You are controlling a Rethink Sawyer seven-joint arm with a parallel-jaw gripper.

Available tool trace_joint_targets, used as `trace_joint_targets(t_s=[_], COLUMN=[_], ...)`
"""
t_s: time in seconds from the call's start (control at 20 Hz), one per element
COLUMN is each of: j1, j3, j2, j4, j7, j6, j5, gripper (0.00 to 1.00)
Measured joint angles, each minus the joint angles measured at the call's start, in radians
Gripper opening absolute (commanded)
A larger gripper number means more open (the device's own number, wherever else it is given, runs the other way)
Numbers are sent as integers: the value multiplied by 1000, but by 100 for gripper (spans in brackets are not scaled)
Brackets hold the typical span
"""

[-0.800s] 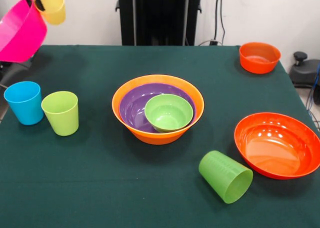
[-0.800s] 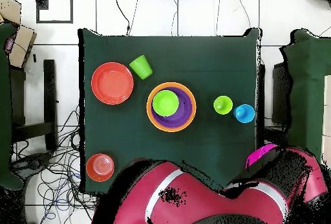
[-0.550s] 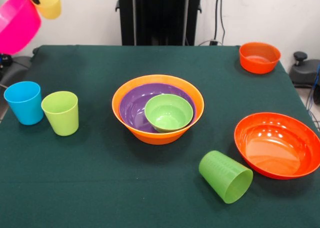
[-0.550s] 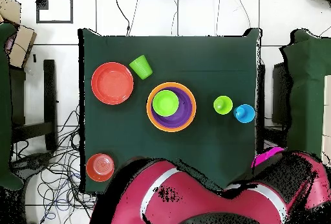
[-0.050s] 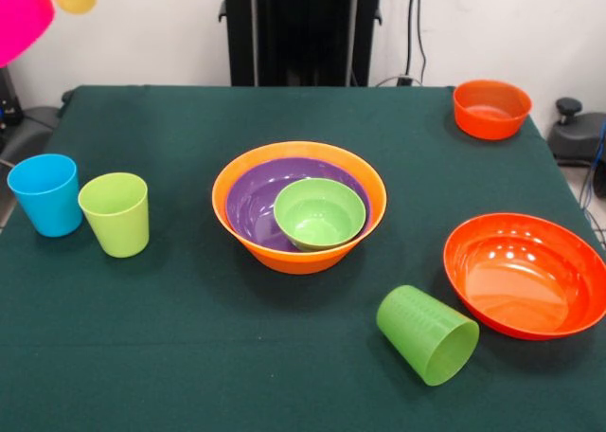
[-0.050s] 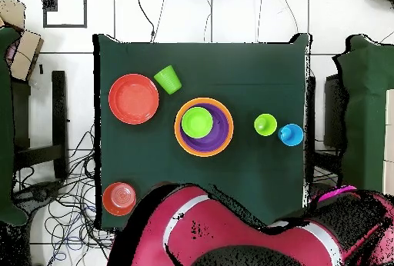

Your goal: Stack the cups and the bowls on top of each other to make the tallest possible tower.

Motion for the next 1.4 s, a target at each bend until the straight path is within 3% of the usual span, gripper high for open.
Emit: trace_joint_targets(t_s=[0.7,1.0,1.4], j1=[14,84,233], j3=[-94,-141,-180], j2=[44,33,21], j4=[0,0,0], j7=[0,31,198], j6=[-1,-37,-60], j5=[80,96,209], gripper=[0,0,0])
